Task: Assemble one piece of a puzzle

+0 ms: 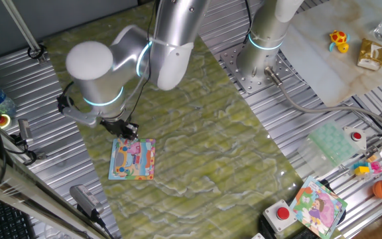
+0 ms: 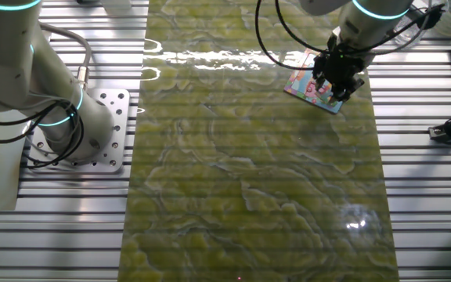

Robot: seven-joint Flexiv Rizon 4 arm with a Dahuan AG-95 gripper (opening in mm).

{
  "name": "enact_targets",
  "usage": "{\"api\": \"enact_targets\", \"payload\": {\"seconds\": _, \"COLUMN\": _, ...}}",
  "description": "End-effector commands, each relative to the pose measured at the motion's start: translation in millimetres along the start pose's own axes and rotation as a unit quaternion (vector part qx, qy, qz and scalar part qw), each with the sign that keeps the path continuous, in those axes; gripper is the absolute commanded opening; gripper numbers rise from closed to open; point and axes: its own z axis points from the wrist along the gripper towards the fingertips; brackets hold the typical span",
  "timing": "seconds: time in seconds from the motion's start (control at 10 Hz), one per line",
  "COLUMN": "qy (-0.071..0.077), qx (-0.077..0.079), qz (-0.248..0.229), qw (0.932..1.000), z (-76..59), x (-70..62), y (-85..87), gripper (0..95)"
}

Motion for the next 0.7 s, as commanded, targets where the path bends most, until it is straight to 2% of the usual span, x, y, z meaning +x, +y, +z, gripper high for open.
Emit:
{"api": "enact_targets", "payload": {"seconds": 0.1, "qy": -0.008, "qx": -0.003, "qz": -0.012, "qw": 0.9999, "z": 4.0, "x": -0.6, "y": 1.0, "gripper": 0.0}}
{"api": "enact_targets", "payload": {"seconds": 0.3, "qy": -0.010, "qx": -0.003, "qz": -0.012, "qw": 0.9999, "z": 13.6, "x": -7.6, "y": 3.7, "gripper": 0.0}}
{"api": "enact_targets", "payload": {"seconds": 0.4, "qy": -0.020, "qx": -0.011, "qz": -0.013, "qw": 0.9997, "z": 22.7, "x": -3.5, "y": 3.3, "gripper": 0.0}}
{"api": "enact_targets", "payload": {"seconds": 0.5, "qy": -0.010, "qx": -0.004, "qz": -0.031, "qw": 0.9995, "z": 21.9, "x": -4.2, "y": 3.5, "gripper": 0.0}}
{"api": "enact_targets", "payload": {"seconds": 0.6, "qy": -0.003, "qx": 0.001, "qz": -0.023, "qw": 0.9997, "z": 18.1, "x": -6.7, "y": 3.8, "gripper": 0.0}}
{"api": "enact_targets", "payload": {"seconds": 0.7, "qy": -0.003, "qx": 0.003, "qz": -0.020, "qw": 0.9998, "z": 17.6, "x": -6.8, "y": 3.8, "gripper": 0.0}}
